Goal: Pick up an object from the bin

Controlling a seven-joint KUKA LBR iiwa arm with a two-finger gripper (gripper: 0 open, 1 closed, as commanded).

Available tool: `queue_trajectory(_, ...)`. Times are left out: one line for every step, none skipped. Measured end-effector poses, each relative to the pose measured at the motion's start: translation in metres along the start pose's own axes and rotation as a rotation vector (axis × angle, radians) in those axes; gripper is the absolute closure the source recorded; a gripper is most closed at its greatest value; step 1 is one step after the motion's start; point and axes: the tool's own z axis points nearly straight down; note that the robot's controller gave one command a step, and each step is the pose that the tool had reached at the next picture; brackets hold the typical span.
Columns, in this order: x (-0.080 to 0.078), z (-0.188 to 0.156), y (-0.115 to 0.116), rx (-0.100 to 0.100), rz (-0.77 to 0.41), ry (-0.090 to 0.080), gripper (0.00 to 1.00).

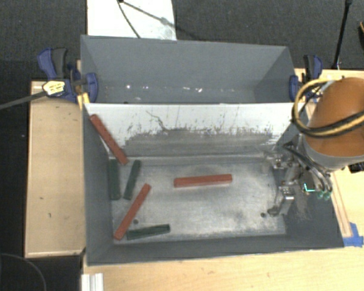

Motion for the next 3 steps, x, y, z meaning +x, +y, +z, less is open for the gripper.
queue_trajectory(-0.074, 0.121, 0.052, -0.002, -0.106, -0.002, 0.00)
queue_trajectory(-0.073, 0.116, 0.049, 0.000, -0.105, -0.005, 1.00)
queue_trajectory(-0.081, -0.034, 0.053, 0.002, -0.253, -0.010, 1.00)
